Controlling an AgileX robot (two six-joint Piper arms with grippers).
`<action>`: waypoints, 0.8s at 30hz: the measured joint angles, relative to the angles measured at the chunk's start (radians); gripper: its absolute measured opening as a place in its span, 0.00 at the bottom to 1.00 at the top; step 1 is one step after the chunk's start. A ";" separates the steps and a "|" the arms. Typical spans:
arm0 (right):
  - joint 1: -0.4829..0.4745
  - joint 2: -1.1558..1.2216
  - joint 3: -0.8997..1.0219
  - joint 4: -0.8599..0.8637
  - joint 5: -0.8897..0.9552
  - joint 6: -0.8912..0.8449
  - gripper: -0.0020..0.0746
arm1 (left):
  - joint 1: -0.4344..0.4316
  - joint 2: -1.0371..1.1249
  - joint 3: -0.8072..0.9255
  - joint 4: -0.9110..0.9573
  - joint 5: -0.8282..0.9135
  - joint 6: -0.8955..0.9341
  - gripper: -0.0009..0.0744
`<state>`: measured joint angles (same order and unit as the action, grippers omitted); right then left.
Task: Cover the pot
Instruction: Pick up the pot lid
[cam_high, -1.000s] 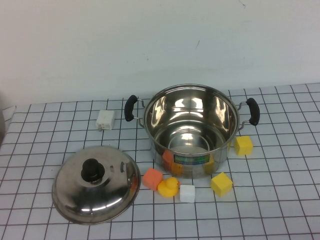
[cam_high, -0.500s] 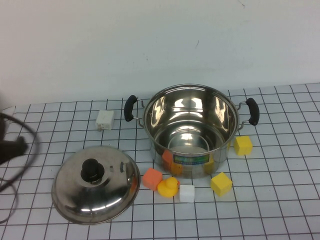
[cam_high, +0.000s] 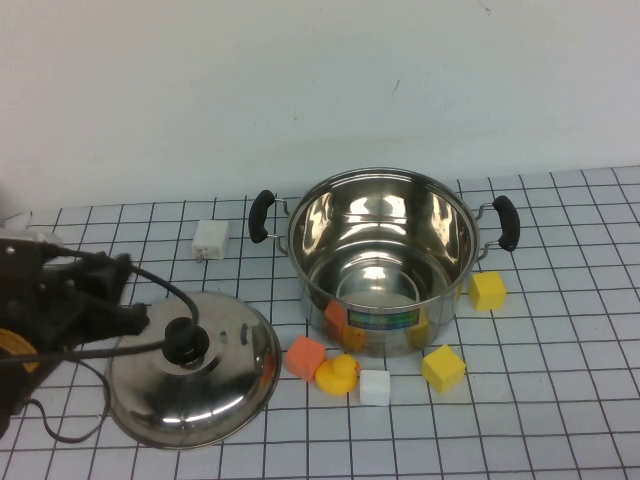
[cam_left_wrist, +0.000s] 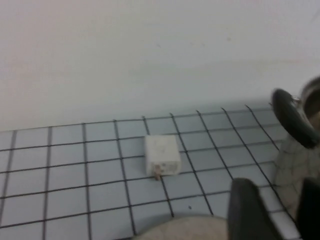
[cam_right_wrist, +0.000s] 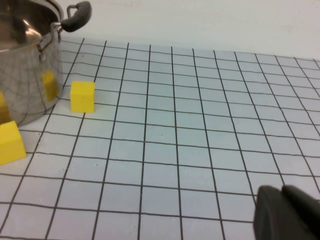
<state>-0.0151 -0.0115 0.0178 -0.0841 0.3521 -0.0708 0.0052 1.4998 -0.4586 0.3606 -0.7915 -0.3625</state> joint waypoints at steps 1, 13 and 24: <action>0.000 0.000 0.000 0.000 0.000 0.000 0.04 | 0.000 0.013 0.000 0.028 -0.011 0.000 0.33; 0.000 0.000 0.000 0.000 0.000 0.000 0.04 | 0.000 0.277 -0.006 0.022 -0.195 0.058 0.74; 0.000 0.000 0.000 0.000 0.000 0.000 0.04 | -0.002 0.521 -0.071 0.013 -0.314 0.107 0.74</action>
<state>-0.0151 -0.0115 0.0178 -0.0841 0.3521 -0.0708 0.0034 2.0210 -0.5291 0.3734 -1.1059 -0.2555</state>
